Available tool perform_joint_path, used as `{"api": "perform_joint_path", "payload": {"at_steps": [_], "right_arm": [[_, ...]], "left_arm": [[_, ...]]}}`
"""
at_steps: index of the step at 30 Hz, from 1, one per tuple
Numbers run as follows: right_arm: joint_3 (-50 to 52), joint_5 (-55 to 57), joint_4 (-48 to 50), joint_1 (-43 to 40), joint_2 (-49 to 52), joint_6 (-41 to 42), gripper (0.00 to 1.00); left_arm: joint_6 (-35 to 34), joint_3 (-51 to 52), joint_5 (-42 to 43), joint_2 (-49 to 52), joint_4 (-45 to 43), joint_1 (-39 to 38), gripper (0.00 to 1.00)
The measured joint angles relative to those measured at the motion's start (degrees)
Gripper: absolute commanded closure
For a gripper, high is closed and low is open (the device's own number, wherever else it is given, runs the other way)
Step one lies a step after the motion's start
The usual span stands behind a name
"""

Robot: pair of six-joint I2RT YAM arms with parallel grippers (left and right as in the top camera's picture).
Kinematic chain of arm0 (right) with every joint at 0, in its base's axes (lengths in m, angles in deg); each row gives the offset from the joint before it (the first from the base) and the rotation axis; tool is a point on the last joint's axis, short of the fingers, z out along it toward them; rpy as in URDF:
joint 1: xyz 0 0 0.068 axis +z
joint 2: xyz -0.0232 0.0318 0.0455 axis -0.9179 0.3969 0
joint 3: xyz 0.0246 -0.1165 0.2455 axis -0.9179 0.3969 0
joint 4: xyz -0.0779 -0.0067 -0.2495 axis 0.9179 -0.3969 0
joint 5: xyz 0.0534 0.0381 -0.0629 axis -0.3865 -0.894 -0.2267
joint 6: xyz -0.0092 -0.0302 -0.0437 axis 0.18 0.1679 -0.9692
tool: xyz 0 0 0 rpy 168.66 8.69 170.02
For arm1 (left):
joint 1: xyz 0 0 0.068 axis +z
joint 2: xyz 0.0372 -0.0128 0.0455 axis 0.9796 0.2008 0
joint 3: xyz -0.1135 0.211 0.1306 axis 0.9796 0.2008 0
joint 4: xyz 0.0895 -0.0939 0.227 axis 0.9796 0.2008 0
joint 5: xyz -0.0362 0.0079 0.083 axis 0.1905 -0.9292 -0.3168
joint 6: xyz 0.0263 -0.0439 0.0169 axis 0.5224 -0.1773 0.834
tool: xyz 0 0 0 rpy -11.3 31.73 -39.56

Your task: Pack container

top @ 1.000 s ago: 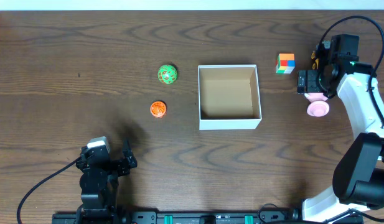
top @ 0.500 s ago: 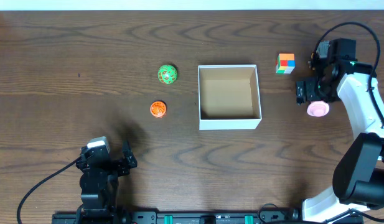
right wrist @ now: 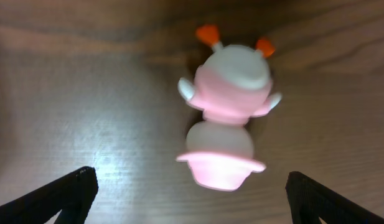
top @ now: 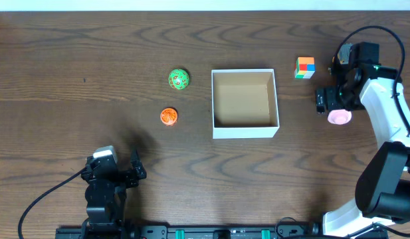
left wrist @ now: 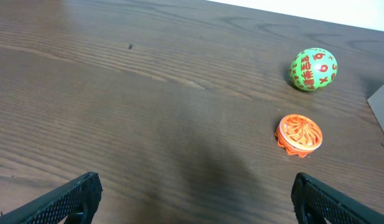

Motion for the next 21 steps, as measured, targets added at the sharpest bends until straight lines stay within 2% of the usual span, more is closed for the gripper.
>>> {"api": "perform_joint_path", "payload": {"at_steps": [9,21], "right_arm": [[0.0,2.9,6.8,-2.9,1.1,0.5,0.01],[-2.3,-0.7,7.9,-4.0,13.5,0.4,0.01]], "left_arm": [[0.0,0.0,0.0,0.0,0.0,0.0,0.02],[0.0,0.0,0.0,0.0,0.0,0.0,0.02]]}}
